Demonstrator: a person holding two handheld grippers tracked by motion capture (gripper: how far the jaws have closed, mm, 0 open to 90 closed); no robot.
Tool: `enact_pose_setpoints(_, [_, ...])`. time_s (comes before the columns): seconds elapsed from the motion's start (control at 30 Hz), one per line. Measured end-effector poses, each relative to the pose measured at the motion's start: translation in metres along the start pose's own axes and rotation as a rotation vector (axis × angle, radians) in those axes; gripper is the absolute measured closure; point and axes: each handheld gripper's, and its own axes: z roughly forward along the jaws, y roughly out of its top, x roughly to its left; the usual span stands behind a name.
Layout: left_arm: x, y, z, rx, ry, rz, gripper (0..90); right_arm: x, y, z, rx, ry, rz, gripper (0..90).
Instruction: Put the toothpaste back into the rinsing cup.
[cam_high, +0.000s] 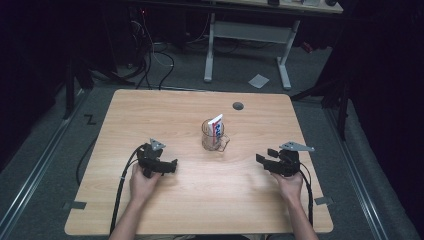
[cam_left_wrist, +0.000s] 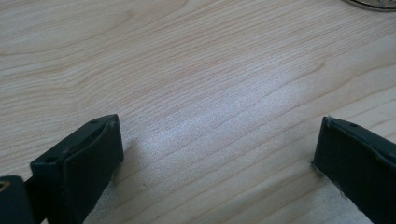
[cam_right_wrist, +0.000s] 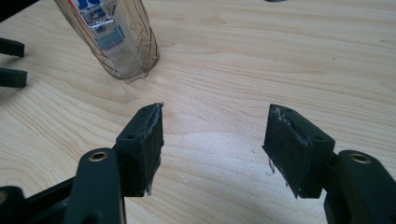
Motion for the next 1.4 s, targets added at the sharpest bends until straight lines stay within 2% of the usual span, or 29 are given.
enact_pose_setpoints(0.7, [0.0,0.0,0.0,0.0,0.0,0.0,1.6,0.0,-0.007,0.025,0.057,-0.037,-0.015,39.2])
enact_pose_setpoints(1.13, [0.0,0.0,0.0,0.0,0.0,0.0,1.6,0.001,-0.01,0.036,0.079,-0.084,-0.041,41.5])
enact_pose_setpoints(1.4, [0.0,0.0,0.0,0.0,0.0,0.0,1.7,0.003,-0.01,0.042,0.089,-0.11,-0.076,42.2])
